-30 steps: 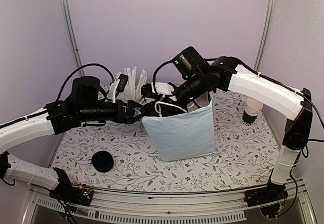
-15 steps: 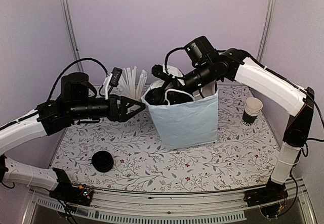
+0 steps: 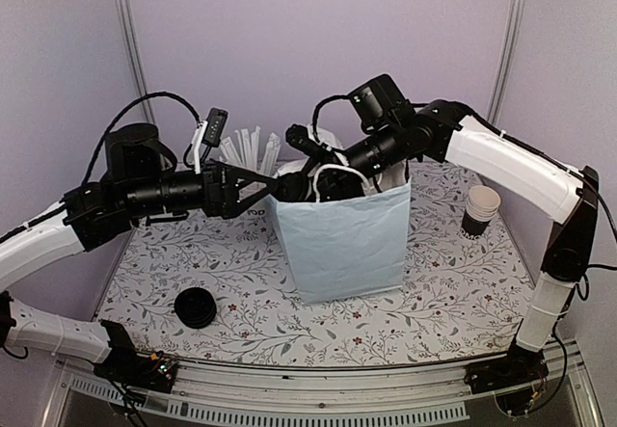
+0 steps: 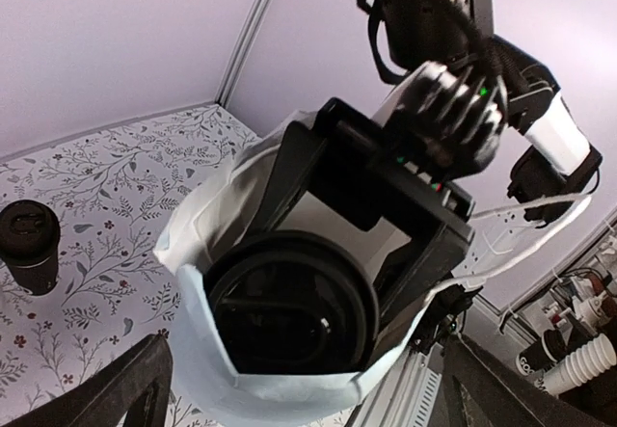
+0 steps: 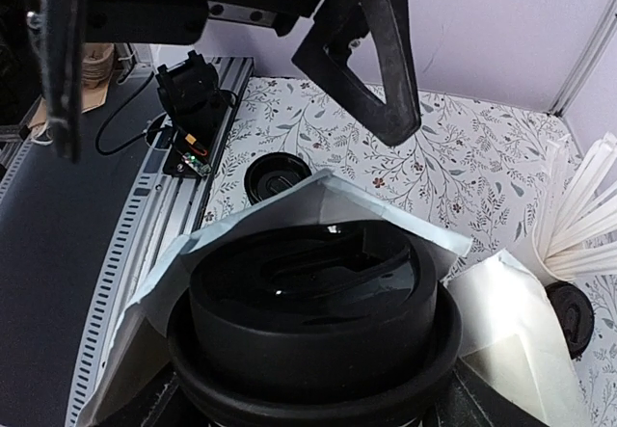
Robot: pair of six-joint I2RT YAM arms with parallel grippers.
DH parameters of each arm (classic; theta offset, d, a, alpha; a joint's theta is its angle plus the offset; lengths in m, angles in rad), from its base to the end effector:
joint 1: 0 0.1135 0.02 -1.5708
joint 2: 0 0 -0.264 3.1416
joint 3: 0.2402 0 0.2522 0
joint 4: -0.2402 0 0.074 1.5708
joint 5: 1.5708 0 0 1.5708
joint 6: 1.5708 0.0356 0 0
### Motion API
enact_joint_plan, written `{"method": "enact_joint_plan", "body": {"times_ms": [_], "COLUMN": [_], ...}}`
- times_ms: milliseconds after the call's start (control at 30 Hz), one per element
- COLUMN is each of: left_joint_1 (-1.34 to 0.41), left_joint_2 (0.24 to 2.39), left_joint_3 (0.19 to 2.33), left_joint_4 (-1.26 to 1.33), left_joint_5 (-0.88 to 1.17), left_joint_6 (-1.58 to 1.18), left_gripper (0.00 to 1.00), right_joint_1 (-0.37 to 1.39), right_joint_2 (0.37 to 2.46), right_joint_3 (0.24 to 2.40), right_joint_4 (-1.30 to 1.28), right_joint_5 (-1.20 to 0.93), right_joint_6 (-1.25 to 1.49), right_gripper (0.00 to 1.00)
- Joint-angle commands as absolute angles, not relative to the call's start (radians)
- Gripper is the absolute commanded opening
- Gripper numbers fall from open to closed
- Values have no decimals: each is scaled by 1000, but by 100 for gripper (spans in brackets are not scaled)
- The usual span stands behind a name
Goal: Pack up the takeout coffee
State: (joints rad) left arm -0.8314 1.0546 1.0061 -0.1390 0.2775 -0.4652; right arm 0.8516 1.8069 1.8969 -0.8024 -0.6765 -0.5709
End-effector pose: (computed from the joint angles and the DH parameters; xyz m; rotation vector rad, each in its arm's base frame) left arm 0.1570 -0.1866 0.3710 0.5606 1.8237 -1.1587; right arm 0.2450 0.3136 0.3854 -1.7243 1.4521 0.9177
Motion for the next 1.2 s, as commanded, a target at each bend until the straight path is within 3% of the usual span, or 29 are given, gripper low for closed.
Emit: {"method": "enact_joint_plan", "body": {"times_ms": [0,200,467,700,1033,1167], "left_joint_1": [-852,-994,-1044,-1042,-1053,-1078], "left_joint_2": [1022,1002,1166,1262,1259,1237], "left_joint_3": [1000,1029,1199,1256,1233,1208], "left_joint_4": [-86,-48,-173,-150,-77,-175], "left_joint_5": [246,163,143,141,307,303], "left_joint_6": [-458,-213,-68,-39,-50,-76], "left_gripper": [100,89,55,47,1,0], "right_joint_1": [851,852,854,854,840,788], "right_joint_2": [1808,1873,1878,1879,1892,1897], "right_joint_3": [1902,1935,1908,1896,1941,2032], "right_joint_4": [-666,-703,-702,-704,-703,-696], "right_joint_5": [-598,-727,-732,-738,-730,-779], "right_joint_6": [-449,-412,-418,-418,-414,-387], "right_gripper": [56,57,57,57,56,56]}}
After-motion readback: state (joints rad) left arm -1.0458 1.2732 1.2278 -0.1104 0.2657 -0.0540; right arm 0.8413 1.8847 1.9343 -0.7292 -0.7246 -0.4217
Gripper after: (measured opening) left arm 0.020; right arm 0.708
